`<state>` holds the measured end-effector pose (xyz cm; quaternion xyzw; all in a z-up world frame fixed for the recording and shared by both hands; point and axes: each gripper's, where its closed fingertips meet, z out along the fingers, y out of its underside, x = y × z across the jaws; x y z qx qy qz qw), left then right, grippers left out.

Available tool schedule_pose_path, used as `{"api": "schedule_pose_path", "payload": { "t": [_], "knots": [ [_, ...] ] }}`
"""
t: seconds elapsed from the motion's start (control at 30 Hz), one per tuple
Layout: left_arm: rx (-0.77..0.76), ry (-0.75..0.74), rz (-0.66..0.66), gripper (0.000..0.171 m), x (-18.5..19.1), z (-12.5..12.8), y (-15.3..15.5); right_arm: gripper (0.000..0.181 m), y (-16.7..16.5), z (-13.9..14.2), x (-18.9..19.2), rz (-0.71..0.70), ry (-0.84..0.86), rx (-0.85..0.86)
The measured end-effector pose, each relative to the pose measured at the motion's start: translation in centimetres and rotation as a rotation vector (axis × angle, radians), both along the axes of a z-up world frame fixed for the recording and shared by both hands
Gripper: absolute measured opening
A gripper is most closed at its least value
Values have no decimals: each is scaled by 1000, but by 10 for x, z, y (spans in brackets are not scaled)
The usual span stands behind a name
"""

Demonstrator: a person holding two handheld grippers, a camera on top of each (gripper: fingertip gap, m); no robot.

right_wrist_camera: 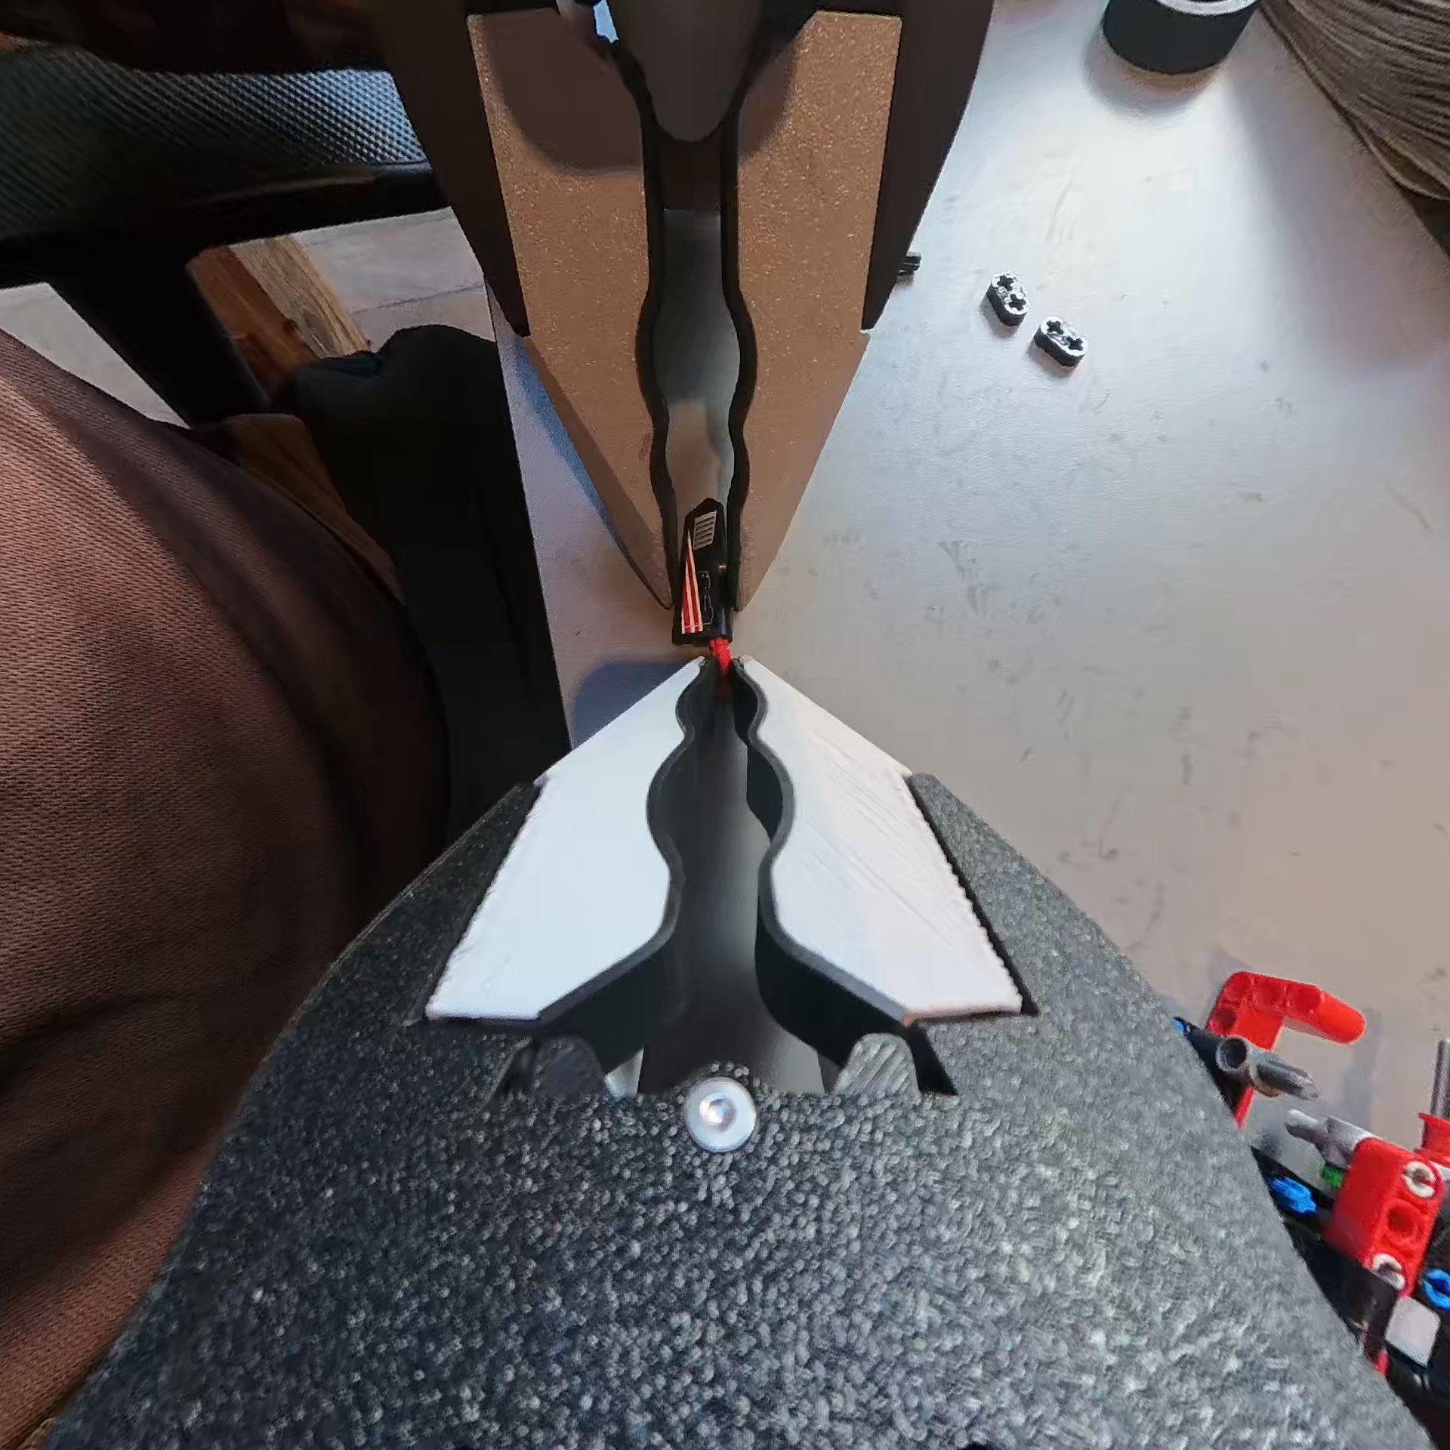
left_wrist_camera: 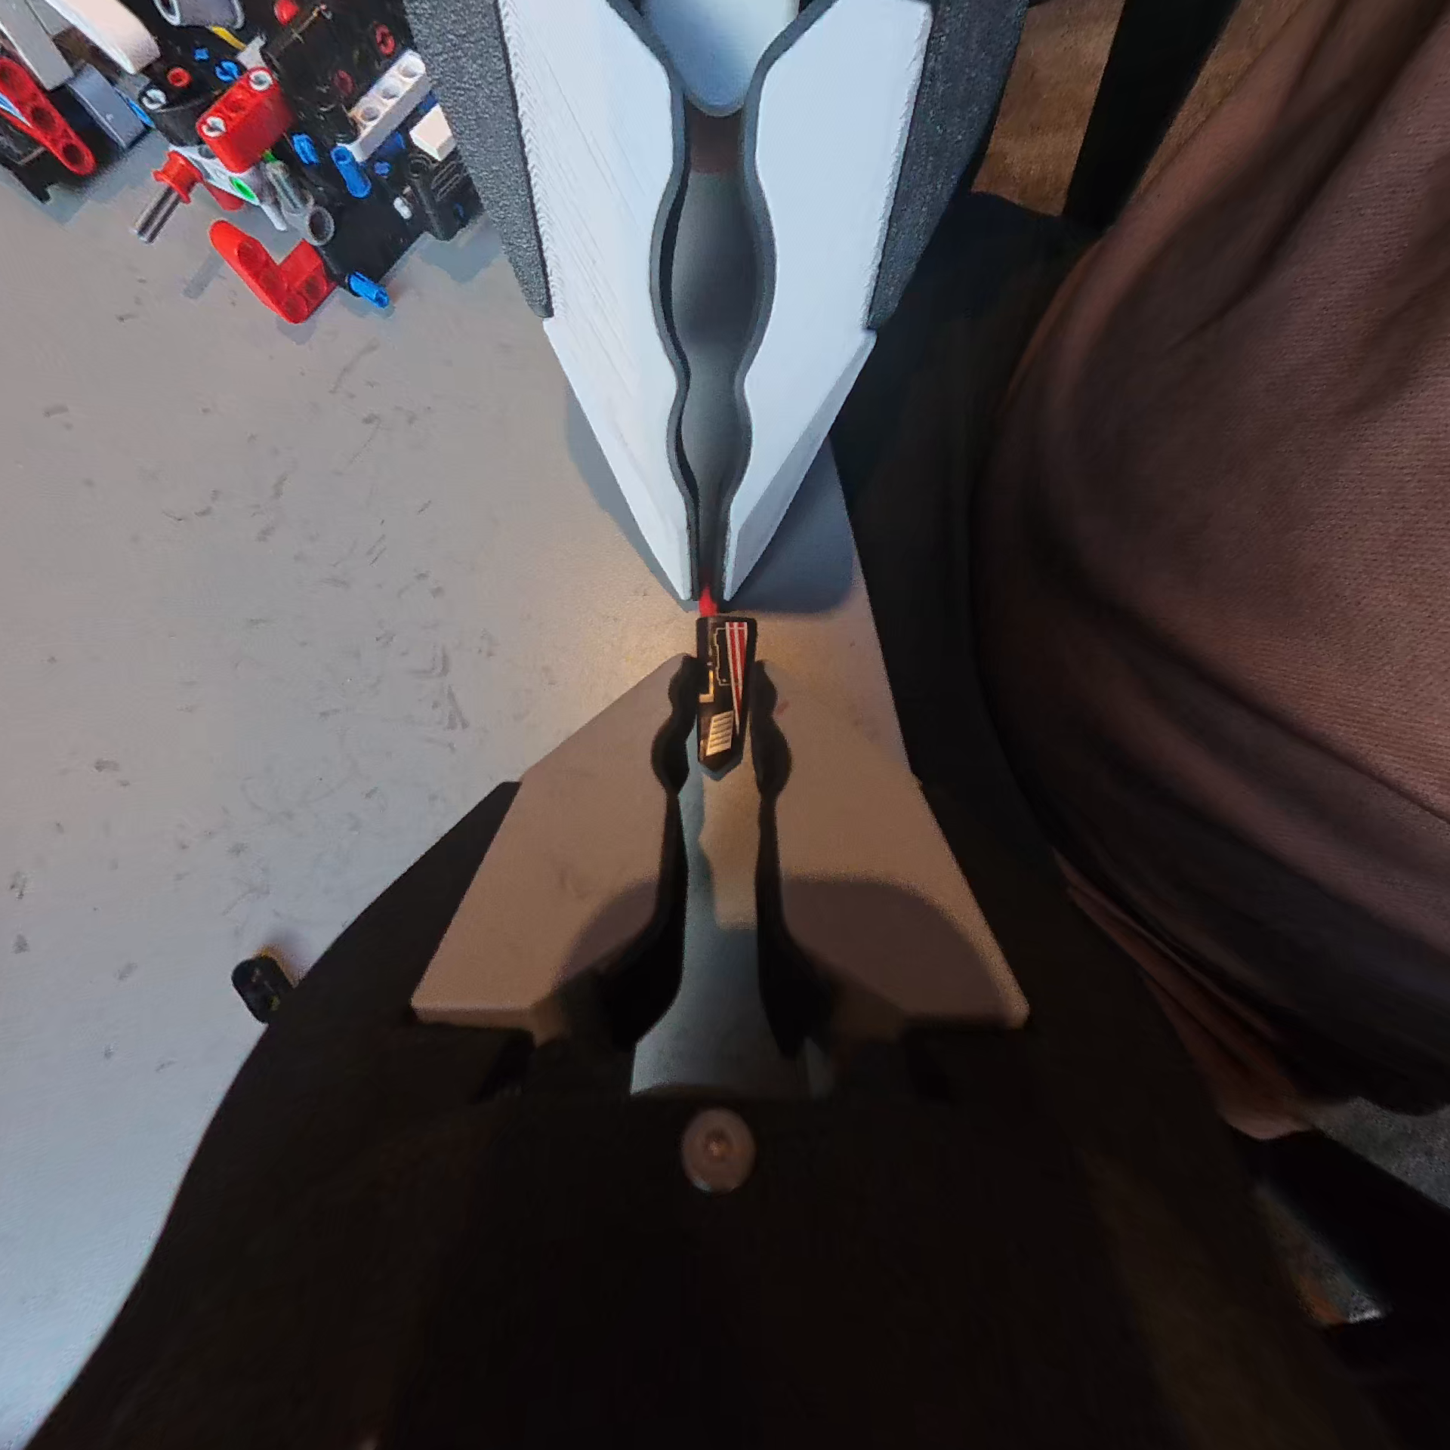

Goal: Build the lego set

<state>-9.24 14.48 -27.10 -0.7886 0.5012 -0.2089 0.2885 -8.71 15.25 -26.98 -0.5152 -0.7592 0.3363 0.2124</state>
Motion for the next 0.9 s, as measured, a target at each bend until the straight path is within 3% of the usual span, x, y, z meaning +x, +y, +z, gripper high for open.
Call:
{"api": "schedule_pose_path", "payload": {
  "t": [0.37, 0.63, 0.9],
  "knots": [
    [0, -54, 143, 10, -3, 0, 2, 3, 1, 0, -4, -79, 4, 11],
    [15, -31, 121, 10, -2, 0, 2, 2, 1, 0, -5, -14, 41, 127],
    [11, -75, 46, 10, -2, 1, 1, 2, -1, 0, -5, 62, 29, 82]
  ]
}}
